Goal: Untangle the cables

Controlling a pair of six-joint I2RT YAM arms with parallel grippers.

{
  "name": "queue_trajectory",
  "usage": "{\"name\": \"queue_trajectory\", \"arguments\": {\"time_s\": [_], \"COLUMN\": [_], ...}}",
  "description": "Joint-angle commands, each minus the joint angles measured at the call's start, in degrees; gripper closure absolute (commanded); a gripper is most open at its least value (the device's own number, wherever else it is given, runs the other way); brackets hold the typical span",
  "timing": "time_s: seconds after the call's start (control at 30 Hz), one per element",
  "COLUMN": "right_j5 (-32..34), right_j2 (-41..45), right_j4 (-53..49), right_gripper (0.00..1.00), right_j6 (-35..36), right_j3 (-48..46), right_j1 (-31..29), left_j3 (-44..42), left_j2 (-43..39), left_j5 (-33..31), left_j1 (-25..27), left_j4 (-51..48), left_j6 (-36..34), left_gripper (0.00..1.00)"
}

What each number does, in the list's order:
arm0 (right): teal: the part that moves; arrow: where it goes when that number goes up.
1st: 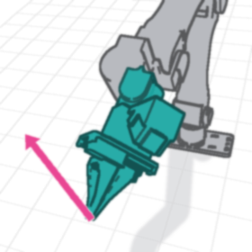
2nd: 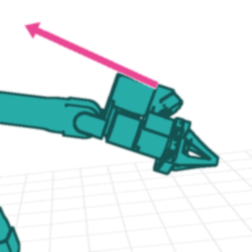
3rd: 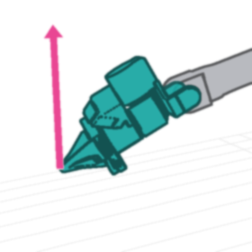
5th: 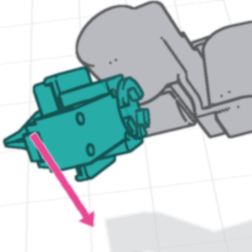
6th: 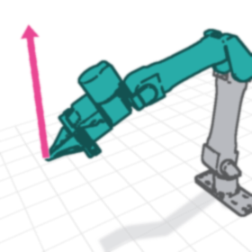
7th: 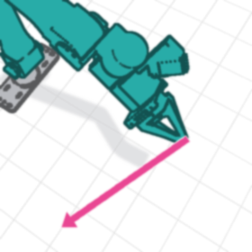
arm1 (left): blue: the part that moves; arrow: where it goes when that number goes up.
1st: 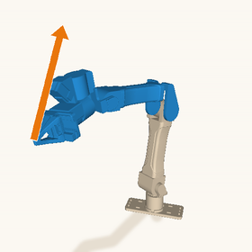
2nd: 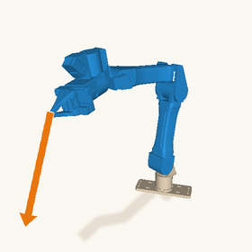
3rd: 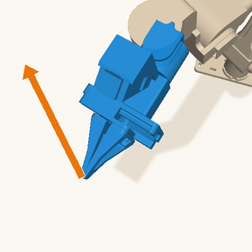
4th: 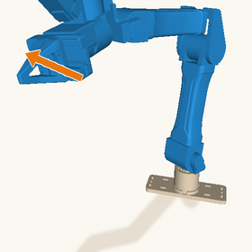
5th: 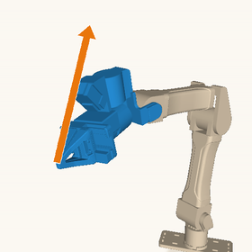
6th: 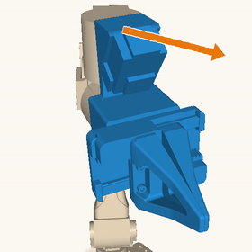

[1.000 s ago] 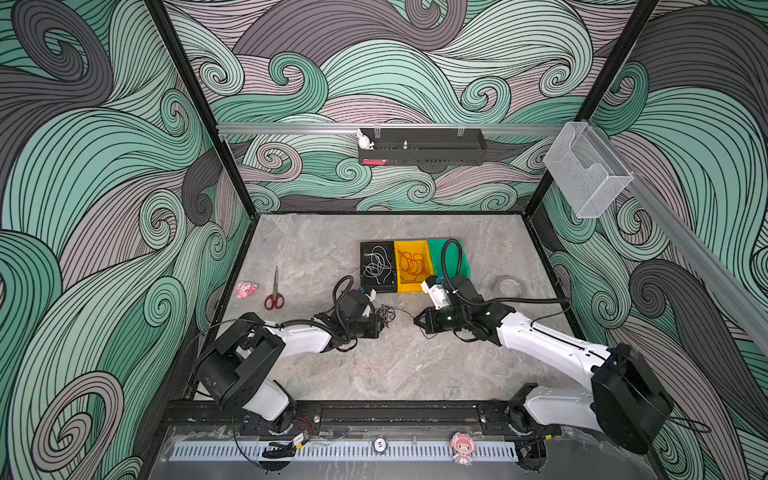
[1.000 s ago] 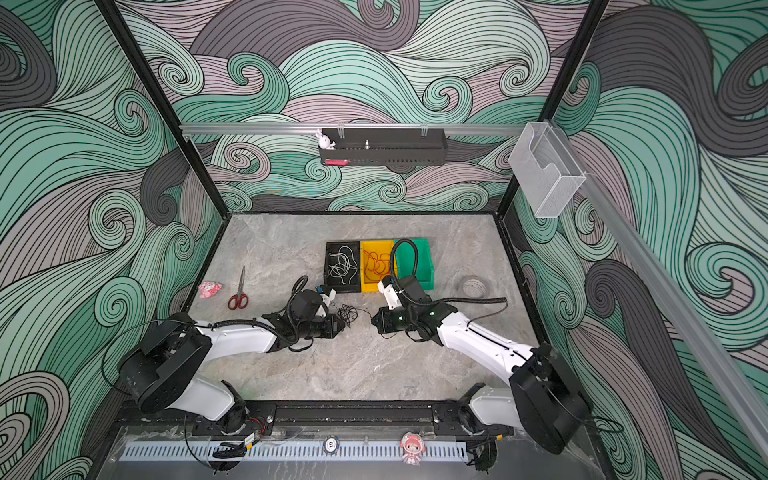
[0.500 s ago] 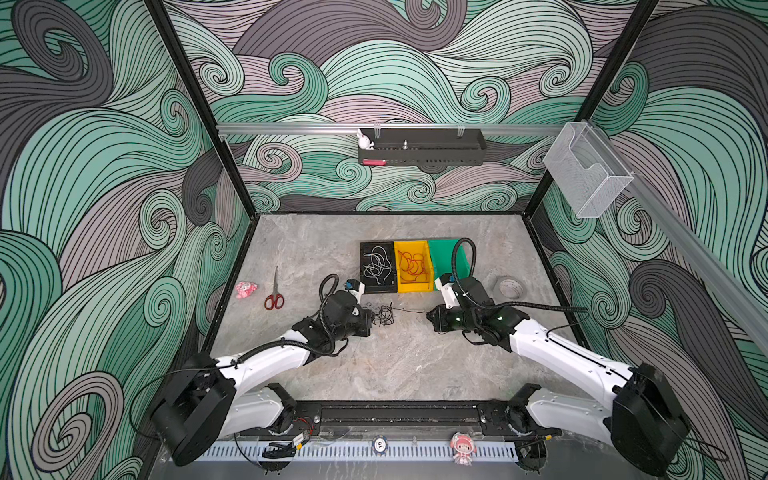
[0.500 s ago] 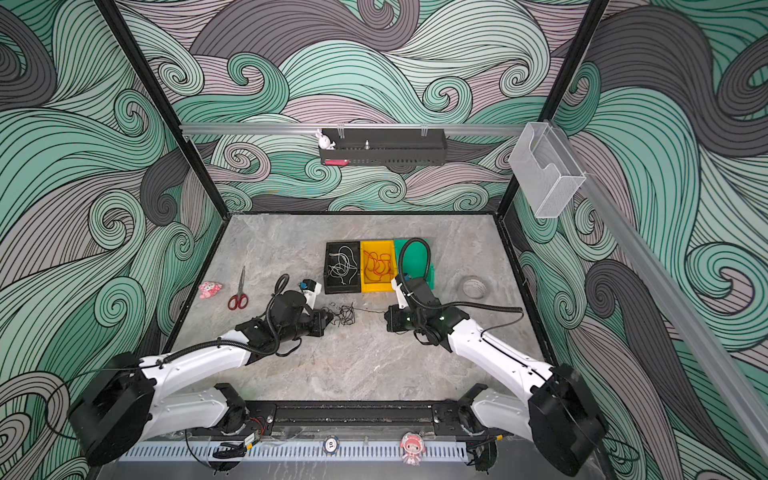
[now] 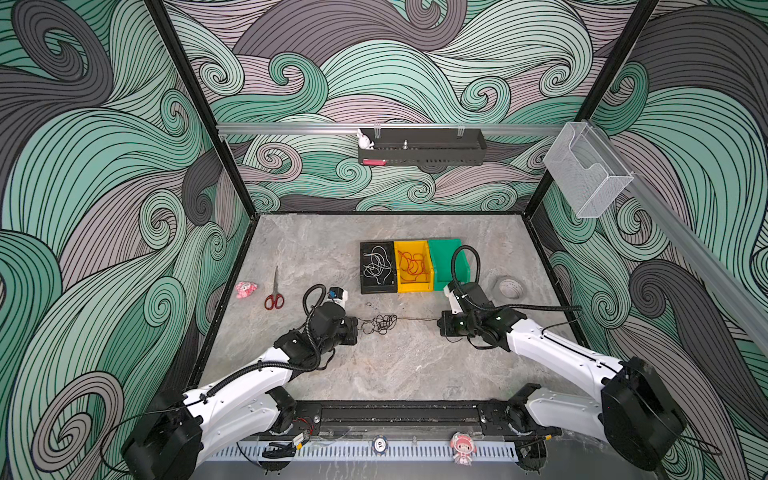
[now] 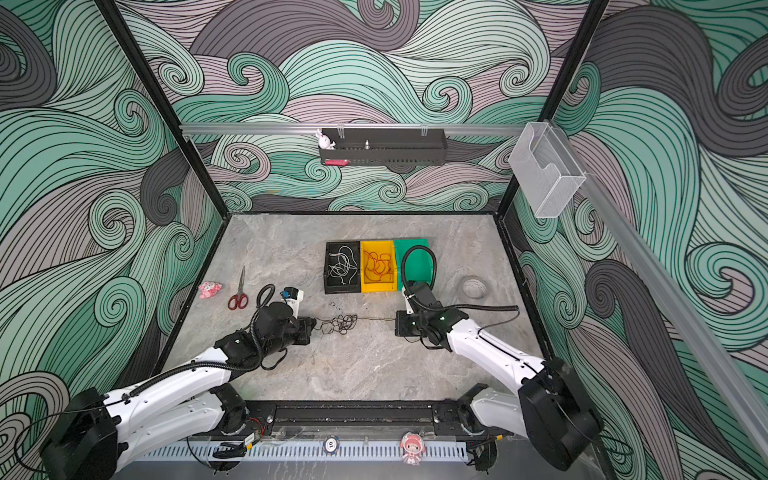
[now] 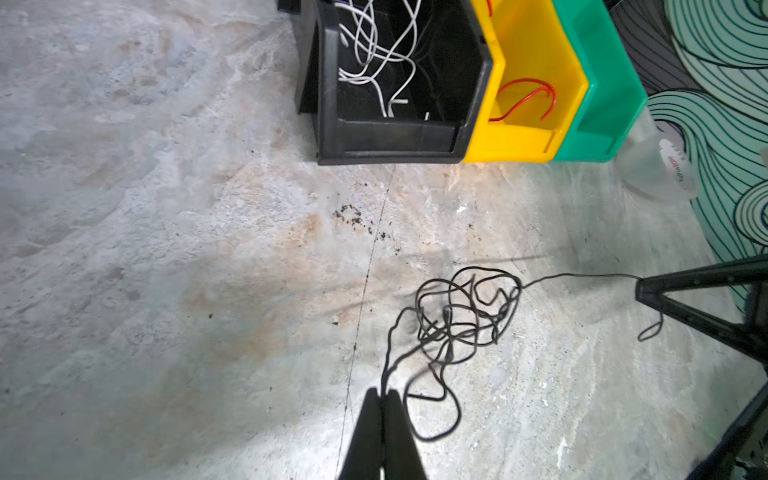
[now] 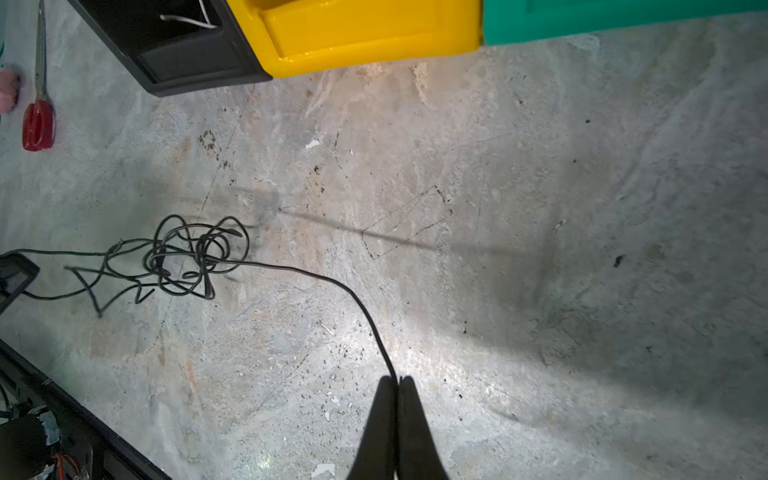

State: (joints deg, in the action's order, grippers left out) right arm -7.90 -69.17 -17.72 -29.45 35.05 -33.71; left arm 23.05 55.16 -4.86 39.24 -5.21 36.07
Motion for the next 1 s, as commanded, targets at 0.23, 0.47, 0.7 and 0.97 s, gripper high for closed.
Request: {"name": "queue_trajectory", "arguments": {"time_s": [0.23,0.47,0.7,0.97], "right_j5": [5.38,8.43,-1.39,-3.2], "right_j2": [0.58,2.7,-0.2,-1.07], "right_j4": [-2.48,-4.34,-0.94,-0.01], "right_gripper": [0.94,0.94,0.91,0.8], "right_j6": [-1.97,-3.97,-1.86,-0.67], "right_j3": [-1.98,-3.3,-2.53,-1.52], "right_j1": [2.21,6.14,6.22,2.28], "left_j3": [0.06,-0.19,-2.37,-0.78], "left_j2": [-2.15,-6.23,-6.86,-4.88], "left_j5": [-12.98,-17.2,-12.37,-7.24], "left_j1": [-1.45,-2.78,-3.12,-3.13], "left_j4": [-11.27,-16.26,-10.49,-9.19], "left_j6": [9.61,12.18,11.28,9.09], "left_gripper": [1.0,1.0,1.0,0.85]}}
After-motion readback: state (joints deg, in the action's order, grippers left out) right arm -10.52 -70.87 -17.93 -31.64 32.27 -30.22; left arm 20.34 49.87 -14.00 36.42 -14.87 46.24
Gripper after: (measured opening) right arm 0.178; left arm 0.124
